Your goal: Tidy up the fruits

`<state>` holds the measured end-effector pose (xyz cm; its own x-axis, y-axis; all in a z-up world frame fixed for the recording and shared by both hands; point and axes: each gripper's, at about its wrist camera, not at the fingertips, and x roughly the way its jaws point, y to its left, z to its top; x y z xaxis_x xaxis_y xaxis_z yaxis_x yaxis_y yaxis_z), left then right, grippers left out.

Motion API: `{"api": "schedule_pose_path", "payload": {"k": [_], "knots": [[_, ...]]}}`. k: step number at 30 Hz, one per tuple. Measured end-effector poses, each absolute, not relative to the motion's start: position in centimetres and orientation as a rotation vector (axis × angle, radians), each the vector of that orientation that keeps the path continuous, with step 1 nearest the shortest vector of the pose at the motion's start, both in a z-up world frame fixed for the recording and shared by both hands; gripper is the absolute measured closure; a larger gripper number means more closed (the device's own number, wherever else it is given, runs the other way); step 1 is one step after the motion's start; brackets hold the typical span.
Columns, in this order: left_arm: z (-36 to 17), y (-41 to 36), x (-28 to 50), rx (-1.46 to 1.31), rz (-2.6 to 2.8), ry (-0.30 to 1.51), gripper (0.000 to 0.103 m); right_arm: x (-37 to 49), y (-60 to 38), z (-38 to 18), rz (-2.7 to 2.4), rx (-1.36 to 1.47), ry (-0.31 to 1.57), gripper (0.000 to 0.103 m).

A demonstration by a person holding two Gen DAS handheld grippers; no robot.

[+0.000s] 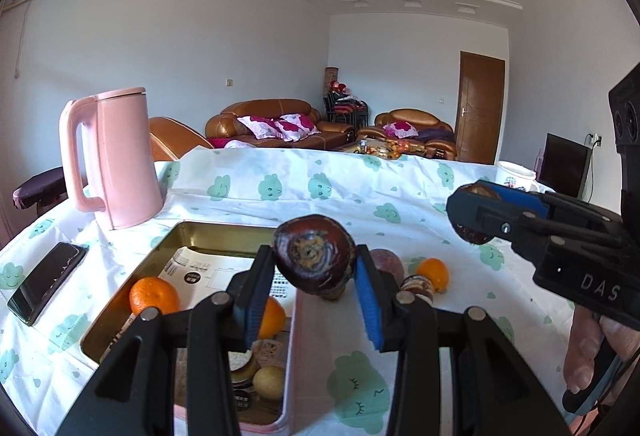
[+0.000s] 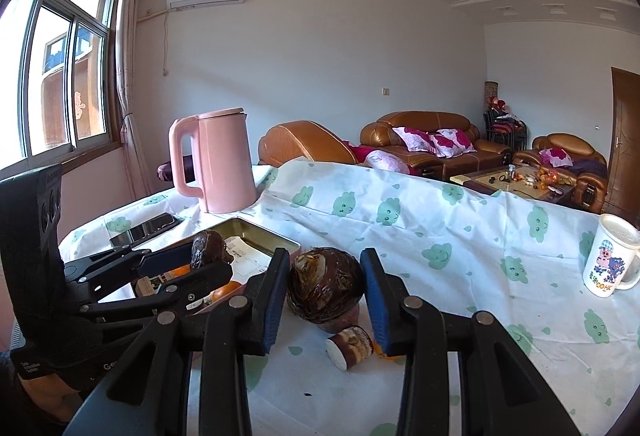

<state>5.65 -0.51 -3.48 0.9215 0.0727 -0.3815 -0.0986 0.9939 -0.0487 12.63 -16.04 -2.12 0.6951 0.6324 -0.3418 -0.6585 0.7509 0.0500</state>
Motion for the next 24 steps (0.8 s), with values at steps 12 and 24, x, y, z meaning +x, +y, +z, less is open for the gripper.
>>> {"api": "schedule_pose_path", "payload": {"k": [12, 24], "knots": [[-3.5, 6.4, 4.5, -0.119, 0.217, 0.404, 0.061, 12.5, -9.3, -1.9, 0.828, -0.13, 0.387, 0.064], [-4.9, 10.1, 4.4, -0.143, 0.265, 0.469, 0.061, 12.1, -3.8, -4.5, 0.905, -0.201, 0.467, 0.064]]}}
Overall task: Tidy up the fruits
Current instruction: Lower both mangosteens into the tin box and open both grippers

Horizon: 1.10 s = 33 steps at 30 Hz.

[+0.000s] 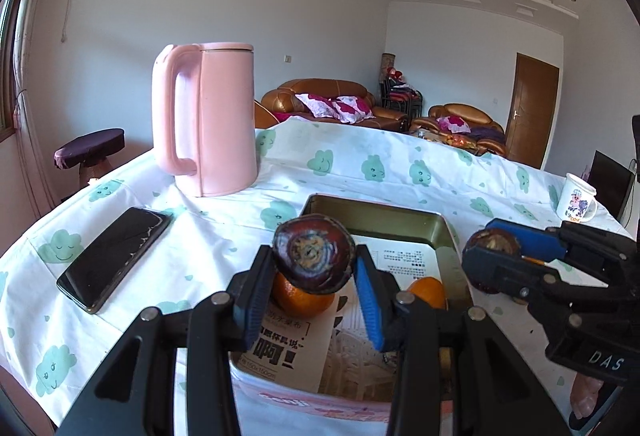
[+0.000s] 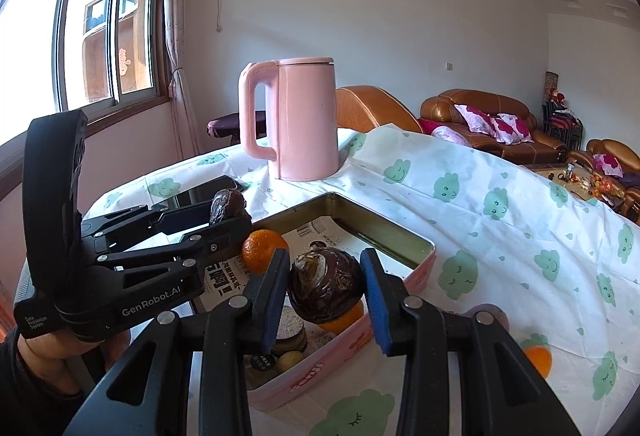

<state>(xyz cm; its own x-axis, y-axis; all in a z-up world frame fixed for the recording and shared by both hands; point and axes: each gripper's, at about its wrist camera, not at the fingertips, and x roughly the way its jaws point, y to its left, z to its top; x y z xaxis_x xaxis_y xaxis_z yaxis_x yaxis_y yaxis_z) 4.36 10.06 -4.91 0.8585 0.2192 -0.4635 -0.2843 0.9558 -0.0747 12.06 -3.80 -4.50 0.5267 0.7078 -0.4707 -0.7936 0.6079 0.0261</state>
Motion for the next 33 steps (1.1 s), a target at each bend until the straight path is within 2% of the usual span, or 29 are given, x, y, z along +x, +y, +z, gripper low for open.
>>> {"api": "schedule_pose_path", "payload": {"k": [19, 21, 25, 28, 30, 33], "knots": [[-6.8, 10.2, 5.1, -0.128, 0.265, 0.555, 0.061, 13.7, -0.6, -7.2, 0.927, -0.257, 0.599, 0.064], [-6.9, 10.3, 5.1, -0.133, 0.267, 0.559, 0.061, 13.7, -0.7, -7.2, 0.919, -0.255, 0.596, 0.06], [-6.8, 10.4, 4.9, -0.14, 0.262, 0.56, 0.059, 14.1, -1.5, -7.1, 0.909, -0.218, 0.596, 0.04], [-6.5, 10.0, 4.5, -0.138, 0.257, 0.545, 0.047, 13.7, -2.6, -6.7, 0.903, -0.205, 0.578, 0.037], [-5.9, 9.6, 4.0, -0.133, 0.259, 0.516, 0.027, 13.1, -3.8, -6.1, 0.892, -0.213, 0.551, 0.036], [-4.8, 8.5, 3.7, -0.124, 0.247, 0.48, 0.018, 12.9, -6.5, -5.3, 0.845, -0.228, 0.522, 0.031]]}}
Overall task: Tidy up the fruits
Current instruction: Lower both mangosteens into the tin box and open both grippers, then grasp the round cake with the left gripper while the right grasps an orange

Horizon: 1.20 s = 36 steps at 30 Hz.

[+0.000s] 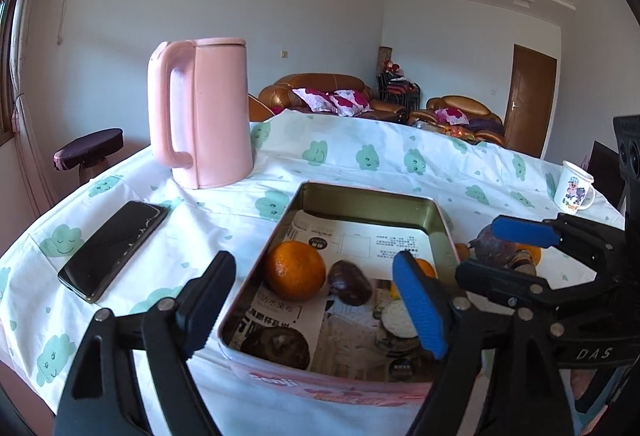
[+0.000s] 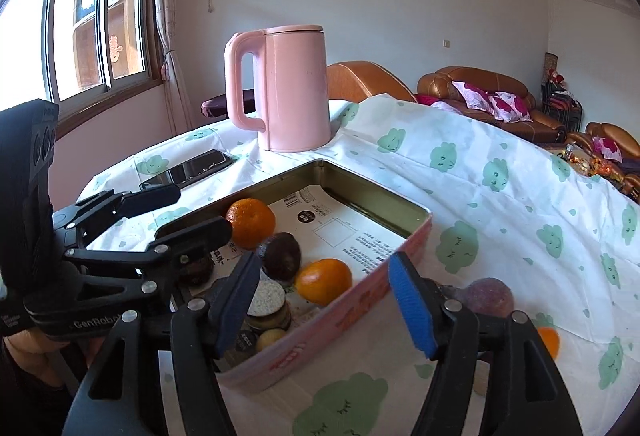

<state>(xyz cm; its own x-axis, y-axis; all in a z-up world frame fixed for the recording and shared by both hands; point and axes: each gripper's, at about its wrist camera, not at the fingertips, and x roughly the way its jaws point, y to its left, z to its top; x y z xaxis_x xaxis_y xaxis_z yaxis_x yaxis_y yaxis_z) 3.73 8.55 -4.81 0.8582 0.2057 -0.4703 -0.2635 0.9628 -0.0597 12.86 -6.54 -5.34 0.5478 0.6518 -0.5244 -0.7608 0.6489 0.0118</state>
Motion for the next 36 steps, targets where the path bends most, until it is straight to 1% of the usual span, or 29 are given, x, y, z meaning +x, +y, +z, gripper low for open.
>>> {"api": "schedule_pose_path", "payload": {"k": [4, 7, 10, 13, 18, 19, 20, 22, 25, 27, 28, 29, 32, 36], "knots": [[-3.9, 6.2, 4.3, -0.098, 0.199, 0.462, 0.017, 14.5, -11.6, -5.0, 0.709, -0.214, 0.527, 0.03], [-3.7, 3.9, 5.2, -0.066, 0.156, 0.468, 0.017, 16.9, -15.8, -5.1, 0.563, -0.15, 0.556, 0.03], [-3.7, 1.5, 6.4, -0.031, 0.129, 0.473, 0.013, 19.1, -19.1, -5.3, 0.455, -0.047, 0.58, 0.03], [-4.0, -0.5, 7.6, -0.002, 0.102, 0.491, 0.012, 20.8, -20.1, -6.2, 0.437, -0.009, 0.636, 0.03], [-4.7, -2.5, 9.1, 0.007, 0.056, 0.525, 0.012, 21.5, -18.9, -8.1, 0.513, -0.029, 0.728, 0.03], [-4.9, -2.7, 9.3, 0.006, 0.053, 0.534, 0.012, 21.6, -18.6, -8.6, 0.527, -0.023, 0.746, 0.032], [-5.0, -3.0, 9.5, 0.009, 0.047, 0.544, 0.012, 21.8, -18.4, -8.9, 0.541, -0.015, 0.768, 0.035], [-4.9, -3.3, 9.6, 0.011, 0.038, 0.539, 0.012, 22.3, -18.4, -9.3, 0.568, 0.028, 0.794, 0.038], [-5.0, -3.8, 9.7, 0.024, 0.016, 0.553, 0.012, 23.1, -18.9, -9.8, 0.612, 0.114, 0.84, 0.039], [-5.0, -4.0, 9.8, 0.028, 0.008, 0.558, 0.012, 23.3, -19.4, -10.2, 0.645, 0.177, 0.862, 0.042], [-5.1, -4.0, 9.8, 0.027, 0.004, 0.559, 0.012, 23.4, -19.7, -10.3, 0.647, 0.202, 0.868, 0.051], [-5.1, -4.0, 9.8, 0.025, 0.003, 0.561, 0.012, 23.3, -20.0, -10.4, 0.64, 0.214, 0.861, 0.063], [-5.2, -3.8, 10.1, 0.015, 0.007, 0.57, 0.012, 23.0, -20.4, -9.8, 0.606, 0.2, 0.829, 0.063], [-5.2, -4.1, 10.5, 0.019, 0.006, 0.577, 0.012, 22.9, -18.4, -9.8, 0.636, 0.105, 0.862, 0.063]]}}
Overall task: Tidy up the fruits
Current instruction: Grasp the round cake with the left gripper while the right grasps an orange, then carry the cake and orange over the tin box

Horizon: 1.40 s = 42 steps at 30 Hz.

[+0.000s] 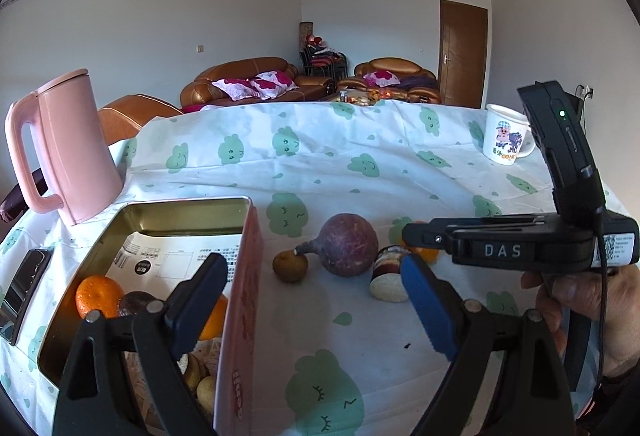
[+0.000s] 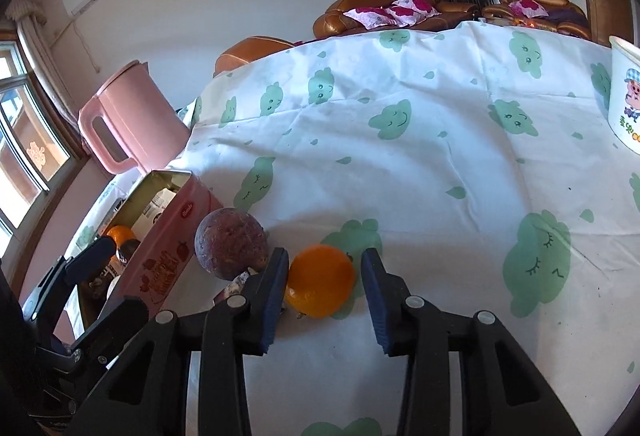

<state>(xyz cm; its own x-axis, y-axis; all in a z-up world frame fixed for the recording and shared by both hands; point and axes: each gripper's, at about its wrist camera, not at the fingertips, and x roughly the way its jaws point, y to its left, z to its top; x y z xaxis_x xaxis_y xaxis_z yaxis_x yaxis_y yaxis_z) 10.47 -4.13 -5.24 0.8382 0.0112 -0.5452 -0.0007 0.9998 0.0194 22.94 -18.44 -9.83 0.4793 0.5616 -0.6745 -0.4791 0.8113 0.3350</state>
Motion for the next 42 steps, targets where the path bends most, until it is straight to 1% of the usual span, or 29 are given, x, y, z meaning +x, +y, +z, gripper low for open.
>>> {"api": "schedule_pose_path", "payload": {"k": [3, 4, 10, 12, 13, 15, 16, 17, 19, 21, 24, 31, 42], "knots": [[-5.3, -4.6, 10.6, 0.028, -0.005, 0.583, 0.013, 23.4, -18.0, -10.7, 0.664, 0.119, 0.901, 0.063], [-5.3, -4.7, 10.7, 0.033, -0.012, 0.585, 0.013, 23.4, -18.1, -10.7, 0.662, 0.121, 0.896, 0.065], [-5.8, -5.4, 11.6, 0.021, -0.086, 0.638, 0.023, 20.7, -20.4, -8.8, 0.535, 0.055, 0.752, 0.066], [-6.2, -6.0, 12.4, 0.012, -0.124, 0.678, 0.031, 20.2, -20.9, -8.4, 0.497, 0.034, 0.721, 0.066], [-6.5, -6.3, 12.8, 0.002, -0.141, 0.701, 0.034, 20.1, -21.2, -8.3, 0.483, 0.027, 0.708, 0.066], [-7.0, -6.7, 13.7, -0.012, -0.157, 0.746, 0.044, 20.0, -21.4, -8.1, 0.478, 0.027, 0.698, 0.066], [-7.3, -6.9, 14.1, -0.013, -0.154, 0.768, 0.046, 20.1, -21.5, -8.1, 0.478, 0.03, 0.696, 0.066], [-7.5, -7.0, 14.4, -0.016, -0.154, 0.784, 0.054, 20.1, -21.6, -8.1, 0.478, 0.031, 0.694, 0.066], [-7.8, -7.4, 14.8, -0.01, -0.166, 0.801, 0.054, 20.0, -21.5, -8.0, 0.482, 0.023, 0.692, 0.066], [-8.2, -7.4, 15.4, -0.023, -0.168, 0.832, 0.061, 19.9, -21.3, -8.0, 0.487, 0.009, 0.691, 0.065], [-8.1, -7.6, 15.3, -0.019, -0.175, 0.823, 0.062, 19.8, -21.2, -7.9, 0.491, 0.005, 0.681, 0.065], [-6.8, -8.1, 13.8, 0.021, -0.162, 0.724, 0.062, 18.2, -21.4, -7.0, 0.516, 0.002, 0.591, 0.065], [-5.7, -7.7, 12.5, 0.03, -0.12, 0.625, 0.062, 17.1, -21.4, -6.3, 0.534, -0.01, 0.522, 0.065]]}}
